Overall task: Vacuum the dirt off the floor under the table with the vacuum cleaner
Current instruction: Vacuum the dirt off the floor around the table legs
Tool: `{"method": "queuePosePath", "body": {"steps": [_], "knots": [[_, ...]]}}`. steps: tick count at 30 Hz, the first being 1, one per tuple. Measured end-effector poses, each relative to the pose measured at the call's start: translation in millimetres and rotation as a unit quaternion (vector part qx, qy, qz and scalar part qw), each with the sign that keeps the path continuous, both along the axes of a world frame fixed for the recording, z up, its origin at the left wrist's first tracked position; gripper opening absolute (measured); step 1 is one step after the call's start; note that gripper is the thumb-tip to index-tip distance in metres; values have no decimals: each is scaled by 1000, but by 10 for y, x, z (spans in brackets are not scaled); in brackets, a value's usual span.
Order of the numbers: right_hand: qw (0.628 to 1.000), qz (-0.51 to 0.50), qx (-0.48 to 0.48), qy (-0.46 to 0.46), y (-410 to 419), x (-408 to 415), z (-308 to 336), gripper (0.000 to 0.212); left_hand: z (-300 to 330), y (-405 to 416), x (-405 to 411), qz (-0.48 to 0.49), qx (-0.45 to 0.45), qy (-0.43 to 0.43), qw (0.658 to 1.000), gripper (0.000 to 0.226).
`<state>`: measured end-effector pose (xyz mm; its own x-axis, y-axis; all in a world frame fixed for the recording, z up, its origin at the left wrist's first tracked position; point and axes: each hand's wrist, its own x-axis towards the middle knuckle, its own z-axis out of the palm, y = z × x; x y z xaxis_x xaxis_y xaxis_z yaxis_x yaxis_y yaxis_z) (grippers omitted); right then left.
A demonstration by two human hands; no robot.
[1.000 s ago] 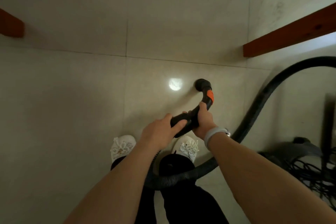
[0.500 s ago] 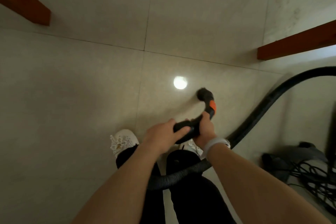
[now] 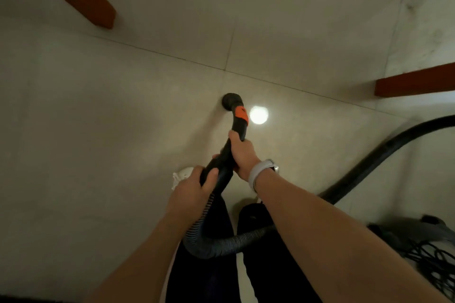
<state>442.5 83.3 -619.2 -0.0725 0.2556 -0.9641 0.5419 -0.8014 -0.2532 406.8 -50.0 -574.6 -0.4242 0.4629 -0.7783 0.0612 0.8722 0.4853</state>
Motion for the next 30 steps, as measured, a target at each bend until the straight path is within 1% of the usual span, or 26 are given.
{"method": "queuePosePath", "body": {"steps": [2, 5, 7, 9, 11, 13, 16, 20, 23, 25, 27, 30], "knots": [[996, 83, 24, 21, -84, -187, 134, 21, 106, -122, -28, 14, -6, 6, 1000, 27], [981, 175, 61, 56, -172, -475, 454, 19, 303, -274, -140, 35, -16, 13, 999, 38], [967, 234, 80, 69, -210, -653, 708, 20, 466, -352, -263, 50, -21, 4, 999, 42], [944, 306, 99, 71, -265, -799, 994, 21, 630, -448, -414, 79, -20, -3, 997, 47], [914, 379, 123, 73, -358, -902, 1291, 21, 811, -560, -585, 111, -20, 11, 994, 48], [891, 426, 135, 76, -512, -965, 1593, 22, 1019, -706, -760, 155, -21, 33, 987, 46], [863, 475, 156, 71, -804, -1061, 2021, 25, 1402, -961, -1063, 226, 4, 58, 972, 44], [824, 527, 194, 76, -1216, -1300, 2574, 25, 1966, -1364, -1472, 312, 56, 86, 944, 39], [773, 586, 231, 84, -1495, -1539, 2951, 29, 2375, -1605, -1734, 356, 91, 93, 925, 39], [733, 622, 257, 96, -1665, -1698, 3197, 33, 2627, -1712, -1888, 399, 114, 64, 907, 40], [704, 647, 274, 105, -1818, -1862, 3449, 36, 2869, -1778, -2046, 443, 145, 13, 885, 41], [685, 660, 284, 123, -2043, -2112, 3798, 36, 3204, -1845, -2300, 496, 203, -22, 844, 43]]}}
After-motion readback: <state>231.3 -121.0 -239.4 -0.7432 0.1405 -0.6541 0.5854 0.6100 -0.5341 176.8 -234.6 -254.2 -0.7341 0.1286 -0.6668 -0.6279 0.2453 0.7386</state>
